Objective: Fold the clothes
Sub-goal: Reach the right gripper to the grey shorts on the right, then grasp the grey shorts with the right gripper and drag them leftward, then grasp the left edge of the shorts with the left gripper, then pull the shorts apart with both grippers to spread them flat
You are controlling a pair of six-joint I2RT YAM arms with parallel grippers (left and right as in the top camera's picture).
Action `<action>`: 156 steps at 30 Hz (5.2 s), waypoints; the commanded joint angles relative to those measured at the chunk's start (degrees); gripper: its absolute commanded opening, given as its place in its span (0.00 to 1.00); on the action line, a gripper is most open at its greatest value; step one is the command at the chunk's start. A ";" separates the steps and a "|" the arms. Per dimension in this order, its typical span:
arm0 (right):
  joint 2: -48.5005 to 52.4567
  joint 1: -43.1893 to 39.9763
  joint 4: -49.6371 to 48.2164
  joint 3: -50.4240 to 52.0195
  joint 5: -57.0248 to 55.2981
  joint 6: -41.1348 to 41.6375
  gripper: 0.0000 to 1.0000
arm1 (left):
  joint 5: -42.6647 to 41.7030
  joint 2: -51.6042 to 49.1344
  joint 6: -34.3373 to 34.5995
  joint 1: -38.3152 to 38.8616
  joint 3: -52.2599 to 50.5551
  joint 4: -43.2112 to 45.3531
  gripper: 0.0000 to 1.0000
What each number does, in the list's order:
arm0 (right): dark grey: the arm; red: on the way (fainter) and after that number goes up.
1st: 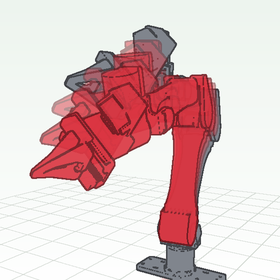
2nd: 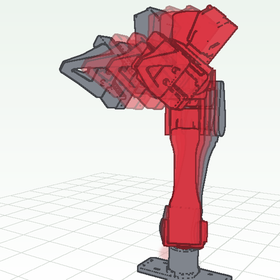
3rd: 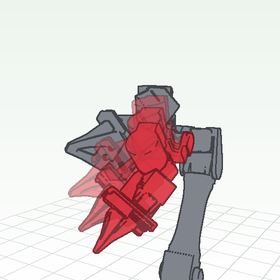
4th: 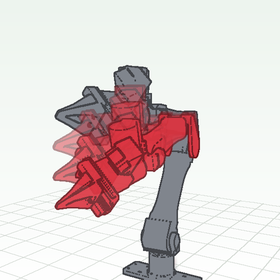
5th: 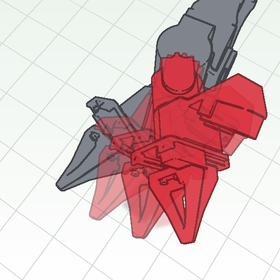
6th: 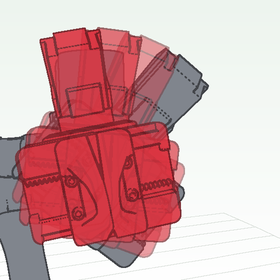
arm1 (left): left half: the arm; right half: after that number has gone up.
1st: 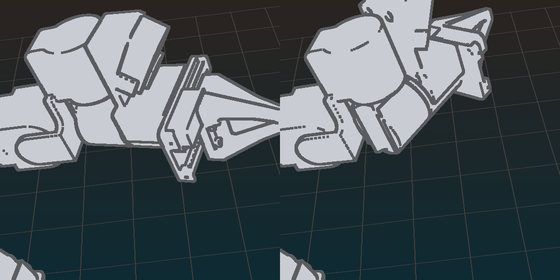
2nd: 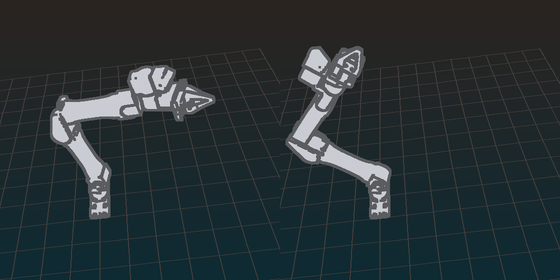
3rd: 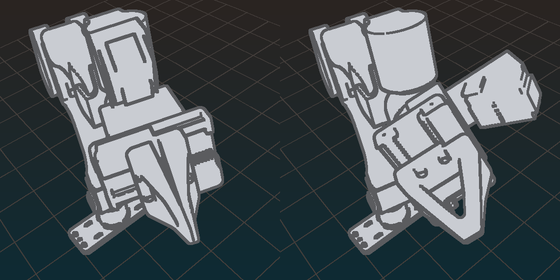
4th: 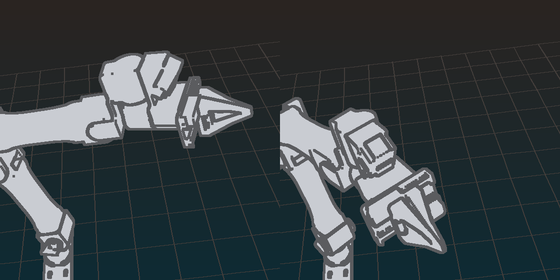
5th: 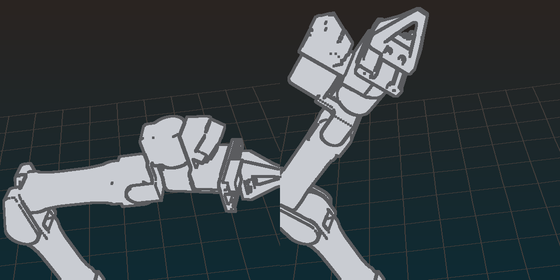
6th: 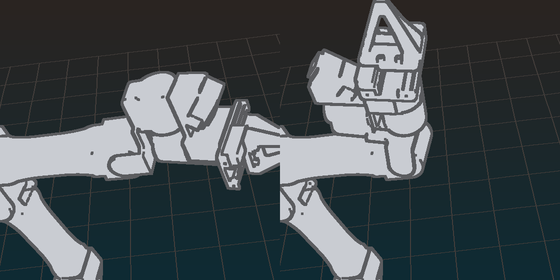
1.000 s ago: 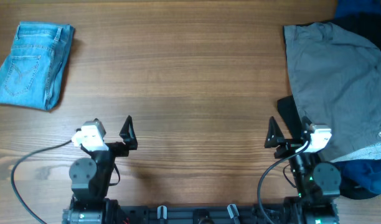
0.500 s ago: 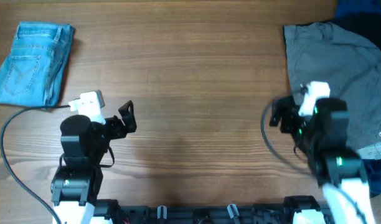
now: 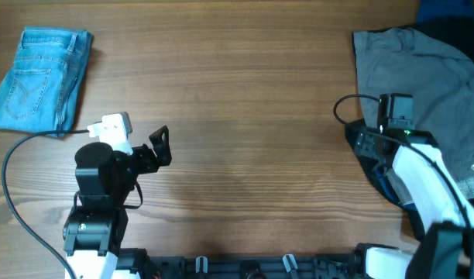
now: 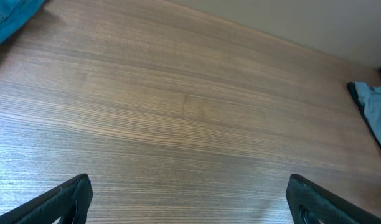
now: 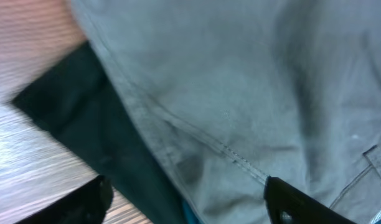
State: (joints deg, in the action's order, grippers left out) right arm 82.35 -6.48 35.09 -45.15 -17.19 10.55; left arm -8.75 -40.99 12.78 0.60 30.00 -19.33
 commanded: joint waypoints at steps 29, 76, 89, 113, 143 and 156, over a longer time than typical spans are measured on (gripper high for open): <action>0.00 1.14 12.35 -22.73 65.83 -10.49 0.04 | -0.81 -0.07 0.11 -0.39 1.20 0.22 1.00; 24.35 32.74 16.41 -25.22 36.74 -0.55 0.04 | -0.85 -5.90 0.11 -0.39 1.20 0.17 1.00; 15.72 43.06 2.29 -28.79 54.34 -0.90 0.33 | -0.85 -5.90 0.13 -0.39 1.20 0.20 1.00; 8.07 13.20 22.38 -28.79 32.02 7.28 1.00 | -29.14 -32.85 19.67 -0.33 1.11 0.92 0.94; 17.25 22.75 -12.52 -28.61 27.21 -9.20 0.91 | -7.89 -45.97 11.87 -12.85 28.87 -18.86 0.19; 36.68 29.35 -41.75 -28.61 22.73 -14.05 0.79 | -7.85 -46.51 11.67 -12.15 28.83 -21.51 0.18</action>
State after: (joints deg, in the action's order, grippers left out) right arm 116.68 21.63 -3.75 -73.28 9.10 -1.67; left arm -16.97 -87.07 23.94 -11.90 58.37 -40.36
